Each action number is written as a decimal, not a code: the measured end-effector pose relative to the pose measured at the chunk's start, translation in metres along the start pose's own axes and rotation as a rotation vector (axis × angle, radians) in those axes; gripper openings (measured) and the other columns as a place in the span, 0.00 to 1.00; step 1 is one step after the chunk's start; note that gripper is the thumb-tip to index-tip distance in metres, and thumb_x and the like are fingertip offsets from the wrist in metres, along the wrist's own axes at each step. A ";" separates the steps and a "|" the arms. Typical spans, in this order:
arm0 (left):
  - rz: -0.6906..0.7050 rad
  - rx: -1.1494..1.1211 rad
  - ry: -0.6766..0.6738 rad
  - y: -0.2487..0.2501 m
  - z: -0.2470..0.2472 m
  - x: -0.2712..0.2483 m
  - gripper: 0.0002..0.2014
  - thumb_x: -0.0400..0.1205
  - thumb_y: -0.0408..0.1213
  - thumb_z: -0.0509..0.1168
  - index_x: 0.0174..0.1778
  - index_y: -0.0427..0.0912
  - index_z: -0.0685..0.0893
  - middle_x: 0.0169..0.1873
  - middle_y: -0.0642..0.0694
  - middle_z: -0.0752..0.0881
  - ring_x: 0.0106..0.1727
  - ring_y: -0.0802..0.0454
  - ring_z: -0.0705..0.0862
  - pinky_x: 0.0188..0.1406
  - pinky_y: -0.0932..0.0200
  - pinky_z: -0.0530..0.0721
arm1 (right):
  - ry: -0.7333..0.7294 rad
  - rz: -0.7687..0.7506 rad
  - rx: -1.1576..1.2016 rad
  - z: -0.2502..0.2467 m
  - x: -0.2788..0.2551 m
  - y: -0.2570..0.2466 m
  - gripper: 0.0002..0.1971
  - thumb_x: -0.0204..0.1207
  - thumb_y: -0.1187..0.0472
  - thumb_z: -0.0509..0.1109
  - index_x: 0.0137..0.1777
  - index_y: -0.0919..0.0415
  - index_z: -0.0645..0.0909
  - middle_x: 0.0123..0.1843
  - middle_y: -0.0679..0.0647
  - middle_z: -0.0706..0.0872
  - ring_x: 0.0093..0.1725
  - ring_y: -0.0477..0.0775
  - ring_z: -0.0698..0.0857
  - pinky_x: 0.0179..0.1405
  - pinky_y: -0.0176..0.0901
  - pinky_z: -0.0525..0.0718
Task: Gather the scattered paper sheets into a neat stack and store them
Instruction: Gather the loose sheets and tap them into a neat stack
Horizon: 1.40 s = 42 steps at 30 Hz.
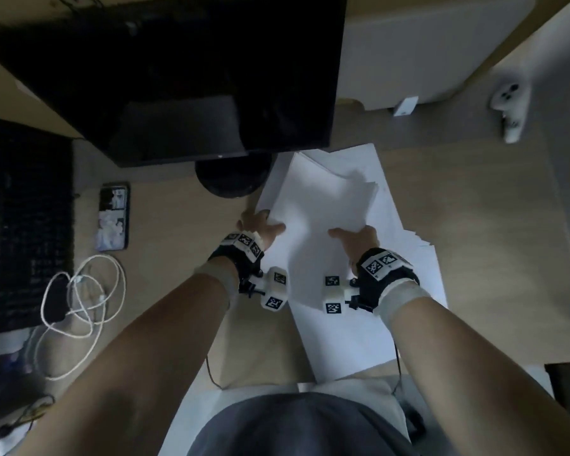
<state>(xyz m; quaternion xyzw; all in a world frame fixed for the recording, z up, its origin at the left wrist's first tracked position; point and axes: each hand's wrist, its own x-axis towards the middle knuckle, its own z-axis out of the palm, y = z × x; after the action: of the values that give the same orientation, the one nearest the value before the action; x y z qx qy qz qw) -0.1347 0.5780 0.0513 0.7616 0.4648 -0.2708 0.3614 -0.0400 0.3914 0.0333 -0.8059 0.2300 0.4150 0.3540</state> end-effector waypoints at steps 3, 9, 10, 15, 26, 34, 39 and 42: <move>-0.065 0.175 -0.028 0.000 -0.012 0.008 0.34 0.80 0.56 0.64 0.81 0.50 0.65 0.82 0.39 0.55 0.82 0.36 0.56 0.81 0.43 0.60 | 0.014 0.092 -0.006 0.012 -0.021 -0.019 0.47 0.64 0.45 0.80 0.73 0.69 0.60 0.58 0.62 0.77 0.63 0.66 0.79 0.66 0.62 0.78; -0.036 0.134 -0.132 -0.001 -0.024 0.026 0.40 0.74 0.62 0.66 0.79 0.45 0.68 0.80 0.43 0.68 0.80 0.38 0.66 0.79 0.42 0.65 | -0.032 0.080 0.048 0.025 -0.010 -0.022 0.36 0.63 0.49 0.81 0.66 0.69 0.76 0.50 0.61 0.87 0.46 0.62 0.87 0.54 0.57 0.86; -0.036 0.095 -0.139 -0.003 -0.024 0.029 0.40 0.74 0.62 0.67 0.79 0.45 0.69 0.79 0.44 0.70 0.78 0.39 0.69 0.78 0.43 0.67 | -0.040 0.078 0.043 0.024 -0.012 -0.022 0.34 0.62 0.49 0.82 0.63 0.68 0.78 0.47 0.61 0.88 0.44 0.62 0.87 0.53 0.59 0.87; -0.055 -0.053 -0.103 -0.013 -0.014 0.026 0.35 0.79 0.51 0.70 0.79 0.41 0.69 0.77 0.39 0.72 0.76 0.40 0.73 0.76 0.49 0.71 | -0.039 0.037 -0.010 0.022 -0.017 -0.023 0.34 0.67 0.50 0.79 0.68 0.69 0.76 0.56 0.64 0.86 0.54 0.65 0.86 0.58 0.52 0.84; -0.072 -0.552 -0.063 -0.004 0.016 -0.008 0.48 0.58 0.60 0.78 0.72 0.37 0.78 0.68 0.40 0.82 0.67 0.39 0.81 0.71 0.45 0.77 | -0.124 -0.166 0.052 -0.034 -0.021 -0.010 0.19 0.70 0.59 0.80 0.59 0.62 0.83 0.56 0.57 0.88 0.55 0.61 0.87 0.63 0.56 0.84; -0.147 -0.662 -0.066 0.010 0.058 -0.039 0.35 0.58 0.47 0.79 0.61 0.36 0.86 0.58 0.38 0.88 0.55 0.38 0.86 0.64 0.42 0.83 | -0.189 -0.362 -0.130 -0.086 -0.017 -0.004 0.24 0.74 0.63 0.76 0.70 0.65 0.78 0.65 0.60 0.85 0.63 0.61 0.83 0.61 0.47 0.80; -0.068 -0.660 0.002 0.038 0.067 -0.066 0.12 0.75 0.40 0.74 0.54 0.44 0.87 0.55 0.40 0.87 0.58 0.40 0.84 0.65 0.46 0.79 | -0.208 -0.437 -0.257 -0.104 -0.003 -0.025 0.26 0.72 0.61 0.78 0.70 0.65 0.78 0.65 0.60 0.85 0.64 0.63 0.83 0.65 0.54 0.81; -0.084 -0.674 0.016 0.046 0.074 -0.054 0.27 0.66 0.49 0.76 0.60 0.41 0.86 0.57 0.38 0.87 0.59 0.37 0.84 0.66 0.41 0.81 | -0.195 -0.465 -0.336 -0.113 0.009 -0.041 0.26 0.71 0.61 0.79 0.69 0.65 0.78 0.66 0.60 0.85 0.64 0.62 0.83 0.64 0.52 0.81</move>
<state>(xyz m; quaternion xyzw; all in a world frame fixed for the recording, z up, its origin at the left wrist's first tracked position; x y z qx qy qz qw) -0.1212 0.4768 0.0615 0.5817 0.5619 -0.1106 0.5776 0.0496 0.3313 0.0874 -0.8405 -0.0675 0.4305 0.3218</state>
